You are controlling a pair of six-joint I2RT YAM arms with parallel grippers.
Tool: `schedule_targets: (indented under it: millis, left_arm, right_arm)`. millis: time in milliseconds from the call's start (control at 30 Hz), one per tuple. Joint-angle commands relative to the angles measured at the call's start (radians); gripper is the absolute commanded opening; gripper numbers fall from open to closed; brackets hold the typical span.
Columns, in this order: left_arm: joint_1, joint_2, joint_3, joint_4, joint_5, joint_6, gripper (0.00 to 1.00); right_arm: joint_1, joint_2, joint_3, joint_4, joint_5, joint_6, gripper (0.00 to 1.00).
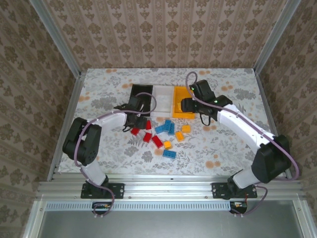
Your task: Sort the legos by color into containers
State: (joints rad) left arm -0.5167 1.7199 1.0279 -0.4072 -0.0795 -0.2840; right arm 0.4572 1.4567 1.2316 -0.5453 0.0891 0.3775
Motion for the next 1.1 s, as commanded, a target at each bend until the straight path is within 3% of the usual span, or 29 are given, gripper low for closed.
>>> schedule_targets:
  millis: [0, 133, 333, 467, 700, 833, 1067]
  left_arm:
    - [-0.002, -0.060, -0.031, -0.024, 0.036, 0.040, 0.63]
    - [0.000, -0.100, -0.071, -0.021, 0.059, 0.040, 0.66]
    - [0.009, -0.053, -0.084, -0.018, 0.014, 0.002, 0.57]
    - [0.018, -0.043, -0.090, 0.017, 0.026, -0.014, 0.49]
    - [0.025, -0.030, -0.118, 0.051, 0.040, -0.019, 0.48]
    - [0.027, -0.034, -0.137, 0.068, 0.038, -0.028, 0.35]
    - [0.024, -0.140, -0.113, 0.020, 0.033, -0.052, 0.24]
  right_arm:
    - [0.001, -0.057, -0.054, -0.002, -0.012, 0.017, 0.64]
    - [0.001, -0.105, -0.092, -0.008, -0.014, 0.017, 0.64]
    - [0.022, -0.139, -0.112, -0.003, -0.043, 0.023, 0.64]
    - [0.092, -0.124, -0.119, -0.016, -0.035, 0.038, 0.63]
    - [0.196, -0.042, -0.160, 0.044, -0.018, 0.100, 0.62]
    - [0.203, -0.032, -0.154, 0.059, -0.018, 0.100, 0.62]
    - [0.204, -0.021, -0.148, 0.060, -0.006, 0.094, 0.62]
